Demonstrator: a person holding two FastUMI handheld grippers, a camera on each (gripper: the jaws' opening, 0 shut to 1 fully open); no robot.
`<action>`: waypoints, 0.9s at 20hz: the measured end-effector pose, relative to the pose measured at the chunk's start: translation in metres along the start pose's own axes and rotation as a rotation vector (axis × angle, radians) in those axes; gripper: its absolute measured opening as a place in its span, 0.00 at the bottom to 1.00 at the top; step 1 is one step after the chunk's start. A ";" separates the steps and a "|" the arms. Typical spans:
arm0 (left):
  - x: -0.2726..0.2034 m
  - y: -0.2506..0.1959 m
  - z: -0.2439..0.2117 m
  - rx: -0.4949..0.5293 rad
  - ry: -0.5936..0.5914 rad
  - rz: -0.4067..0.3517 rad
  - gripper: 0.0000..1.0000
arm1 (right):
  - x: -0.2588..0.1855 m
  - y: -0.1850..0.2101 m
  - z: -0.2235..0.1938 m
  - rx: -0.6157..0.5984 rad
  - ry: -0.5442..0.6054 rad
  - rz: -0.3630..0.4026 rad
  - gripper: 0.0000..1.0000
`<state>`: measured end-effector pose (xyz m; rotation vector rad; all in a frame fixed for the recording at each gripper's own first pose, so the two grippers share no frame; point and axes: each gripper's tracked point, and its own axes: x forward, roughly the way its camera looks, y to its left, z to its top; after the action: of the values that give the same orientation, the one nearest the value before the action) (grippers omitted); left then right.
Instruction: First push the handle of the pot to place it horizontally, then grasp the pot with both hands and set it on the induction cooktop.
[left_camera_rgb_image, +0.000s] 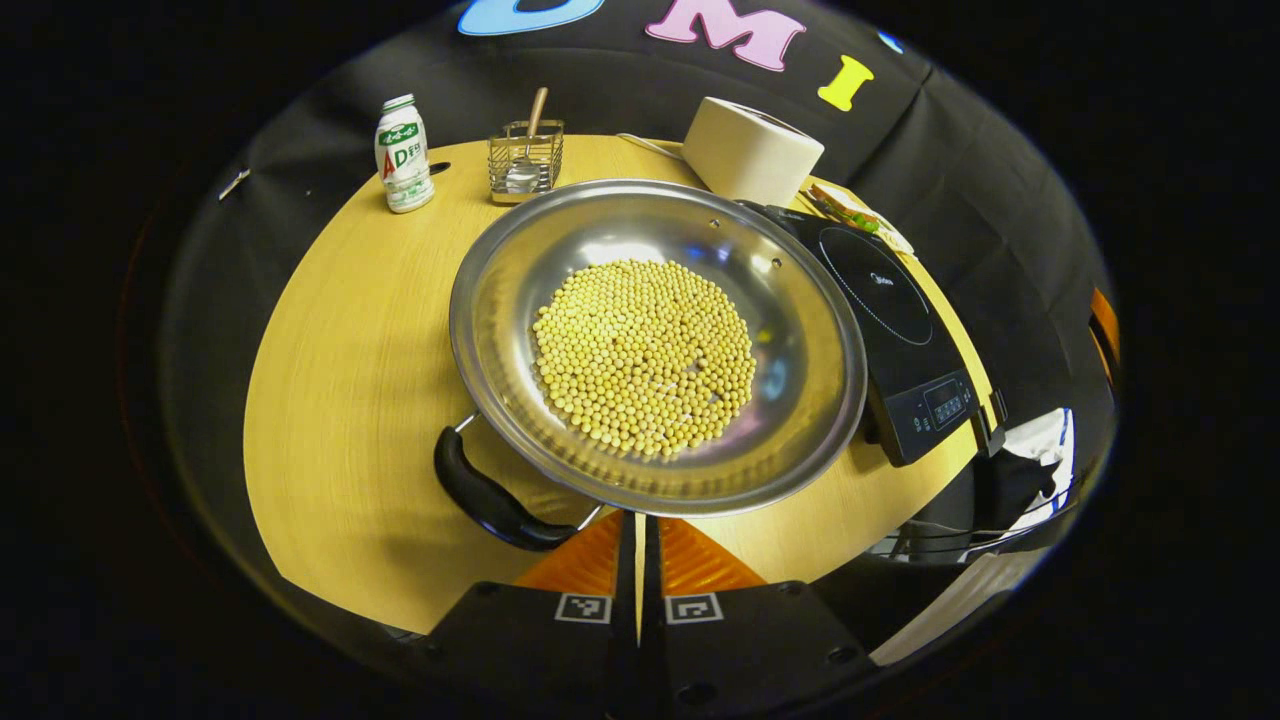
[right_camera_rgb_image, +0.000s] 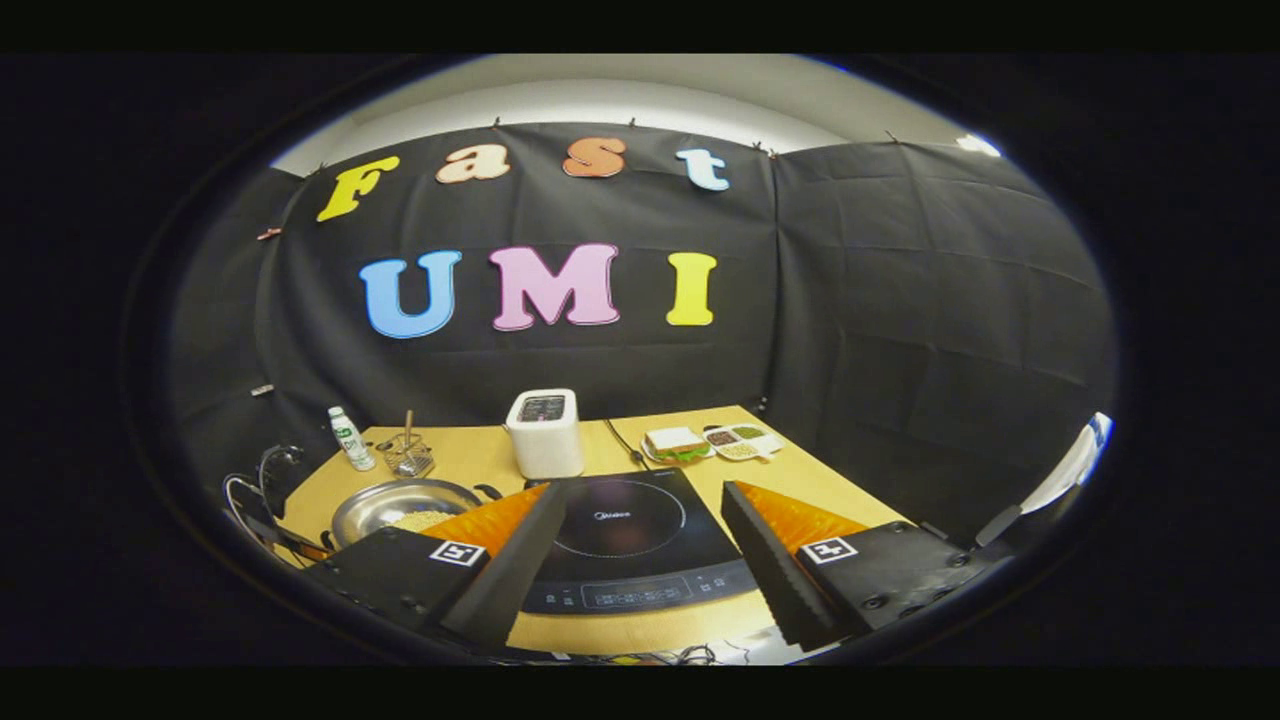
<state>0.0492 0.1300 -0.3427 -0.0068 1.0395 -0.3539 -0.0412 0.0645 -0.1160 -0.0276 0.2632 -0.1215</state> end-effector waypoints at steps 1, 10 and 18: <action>0.002 0.001 -0.002 -0.004 0.011 0.000 0.05 | 0.001 -0.002 -0.002 0.002 0.004 -0.005 0.98; 0.005 0.035 0.007 -0.037 0.005 0.064 0.05 | 0.001 0.003 -0.010 -0.020 0.028 0.002 0.99; 0.009 0.065 0.019 -0.130 -0.008 0.112 0.05 | -0.001 -0.002 -0.019 -0.047 0.064 0.002 0.98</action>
<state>0.0878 0.1862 -0.3516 -0.0666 1.0484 -0.1838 -0.0477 0.0620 -0.1343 -0.0698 0.3304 -0.1146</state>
